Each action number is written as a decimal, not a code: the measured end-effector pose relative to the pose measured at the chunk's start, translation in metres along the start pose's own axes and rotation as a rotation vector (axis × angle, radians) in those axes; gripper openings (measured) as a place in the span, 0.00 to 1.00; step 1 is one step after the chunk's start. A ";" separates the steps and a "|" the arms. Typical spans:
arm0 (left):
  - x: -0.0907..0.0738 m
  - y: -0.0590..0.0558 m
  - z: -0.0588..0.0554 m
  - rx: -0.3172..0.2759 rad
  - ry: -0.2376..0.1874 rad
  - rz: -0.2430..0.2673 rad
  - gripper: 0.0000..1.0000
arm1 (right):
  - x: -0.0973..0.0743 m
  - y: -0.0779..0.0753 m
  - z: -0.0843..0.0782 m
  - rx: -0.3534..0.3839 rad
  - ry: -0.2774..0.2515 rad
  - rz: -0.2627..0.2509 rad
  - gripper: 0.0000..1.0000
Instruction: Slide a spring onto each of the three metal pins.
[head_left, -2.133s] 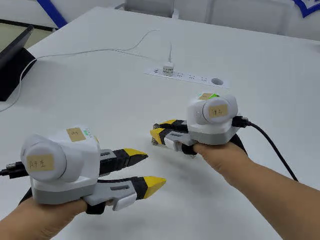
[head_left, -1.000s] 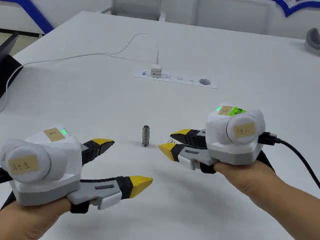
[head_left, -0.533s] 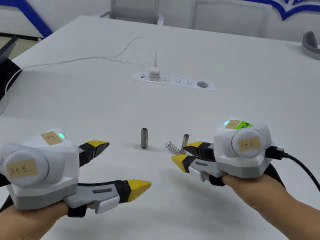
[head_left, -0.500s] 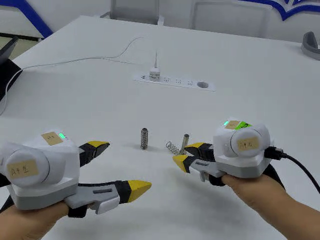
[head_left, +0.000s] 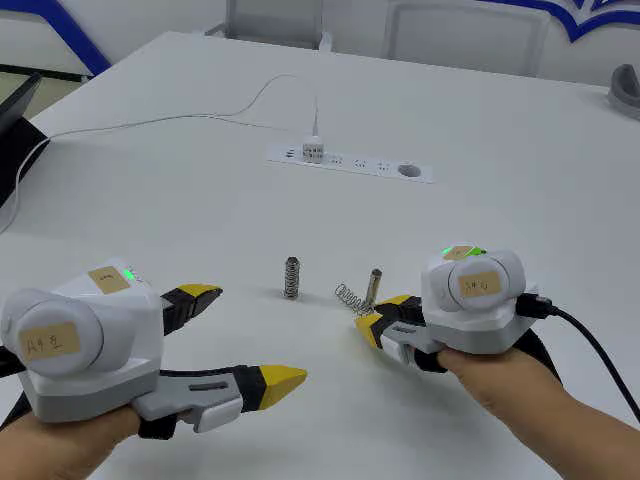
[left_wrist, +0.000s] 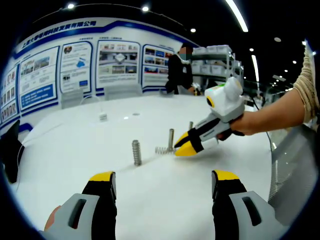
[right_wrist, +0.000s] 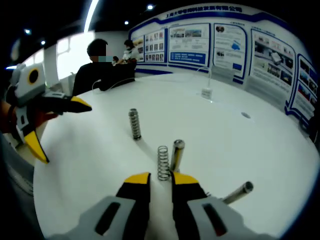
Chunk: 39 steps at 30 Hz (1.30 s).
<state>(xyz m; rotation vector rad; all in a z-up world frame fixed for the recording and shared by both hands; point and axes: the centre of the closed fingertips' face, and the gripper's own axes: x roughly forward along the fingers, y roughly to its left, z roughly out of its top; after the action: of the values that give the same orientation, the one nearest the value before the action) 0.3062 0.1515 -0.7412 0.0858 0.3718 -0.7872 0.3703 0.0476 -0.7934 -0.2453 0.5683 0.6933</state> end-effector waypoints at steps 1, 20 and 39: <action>0.000 0.000 0.000 0.000 0.001 -0.001 0.80 | 0.001 -0.001 0.000 0.003 0.004 0.000 0.17; -0.001 0.001 -0.001 -0.002 0.003 -0.002 0.79 | 0.011 0.006 -0.003 0.024 0.033 0.021 0.12; 0.002 -0.013 0.002 0.026 0.010 -0.053 0.74 | -0.035 0.033 0.014 -0.067 -0.001 0.151 0.12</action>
<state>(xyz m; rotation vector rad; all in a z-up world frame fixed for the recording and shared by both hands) 0.2985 0.1407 -0.7392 0.1049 0.3748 -0.8440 0.3322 0.0598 -0.7629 -0.2664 0.5675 0.8597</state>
